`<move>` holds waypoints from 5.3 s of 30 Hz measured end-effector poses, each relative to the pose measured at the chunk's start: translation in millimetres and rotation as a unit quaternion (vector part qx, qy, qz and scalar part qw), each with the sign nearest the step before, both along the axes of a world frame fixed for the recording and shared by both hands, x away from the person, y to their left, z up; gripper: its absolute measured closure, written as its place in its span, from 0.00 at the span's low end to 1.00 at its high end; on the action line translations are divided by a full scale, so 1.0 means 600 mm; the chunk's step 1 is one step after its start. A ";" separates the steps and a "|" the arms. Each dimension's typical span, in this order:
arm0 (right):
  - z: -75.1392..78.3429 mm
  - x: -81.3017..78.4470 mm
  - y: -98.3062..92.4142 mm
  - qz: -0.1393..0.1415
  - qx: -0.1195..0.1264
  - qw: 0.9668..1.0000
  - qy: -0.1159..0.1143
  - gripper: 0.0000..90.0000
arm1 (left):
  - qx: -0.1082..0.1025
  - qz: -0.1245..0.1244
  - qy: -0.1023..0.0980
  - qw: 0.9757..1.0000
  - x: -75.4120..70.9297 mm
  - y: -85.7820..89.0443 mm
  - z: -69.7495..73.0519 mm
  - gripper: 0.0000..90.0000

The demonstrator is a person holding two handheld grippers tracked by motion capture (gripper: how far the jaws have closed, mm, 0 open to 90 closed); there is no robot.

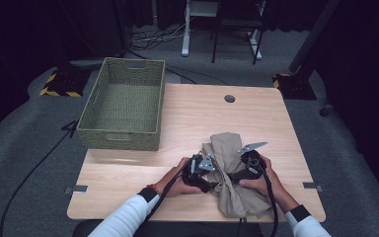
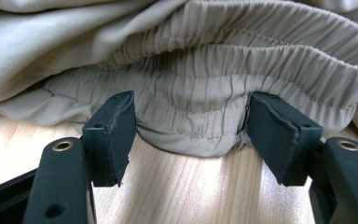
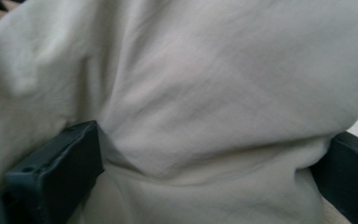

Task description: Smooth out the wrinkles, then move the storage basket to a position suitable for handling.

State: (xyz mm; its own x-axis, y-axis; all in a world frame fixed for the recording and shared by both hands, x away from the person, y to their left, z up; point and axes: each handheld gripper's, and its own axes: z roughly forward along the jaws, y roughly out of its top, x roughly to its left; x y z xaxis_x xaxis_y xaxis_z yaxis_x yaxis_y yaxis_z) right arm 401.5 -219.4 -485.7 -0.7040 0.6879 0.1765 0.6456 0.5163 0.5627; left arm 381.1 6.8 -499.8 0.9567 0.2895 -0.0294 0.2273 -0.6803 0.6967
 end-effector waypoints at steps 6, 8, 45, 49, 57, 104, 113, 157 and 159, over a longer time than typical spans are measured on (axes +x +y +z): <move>0.008 -0.007 0.020 0.041 0.006 0.999 0.005 0.38 | 0.000 0.001 0.001 1.000 0.000 0.001 0.000 0.37; 0.009 -0.009 0.023 0.053 0.012 0.998 0.008 0.46 | -0.001 0.001 0.000 1.000 0.000 0.000 0.000 0.37; 0.034 -0.023 -0.056 0.030 0.034 0.997 -0.055 0.71 | 0.000 0.091 0.017 0.996 -0.061 0.229 -0.002 0.18; 0.034 -0.024 -0.069 0.027 0.033 0.997 -0.060 0.71 | -0.009 0.111 0.026 0.993 -0.057 0.250 -0.003 0.18; 0.030 -0.023 -0.103 0.013 0.039 0.997 -0.058 0.71 | 0.009 0.115 -0.001 0.993 -0.059 0.244 -0.005 0.17; 0.024 -0.021 -0.134 -0.010 0.050 0.998 -0.047 0.70 | -0.120 0.168 -0.131 0.970 -0.064 0.345 0.163 0.21; 0.022 -0.020 -0.134 -0.007 0.052 0.998 -0.043 0.70 | -0.111 0.193 -0.130 0.966 0.010 0.350 0.159 0.21; 0.020 -0.019 -0.133 -0.006 0.049 0.998 -0.033 0.70 | -0.076 0.098 -0.072 0.990 0.101 0.248 0.121 0.80; 0.020 -0.019 -0.133 -0.006 0.049 0.998 -0.034 0.70 | -0.077 0.096 -0.072 0.990 0.098 0.240 0.121 0.80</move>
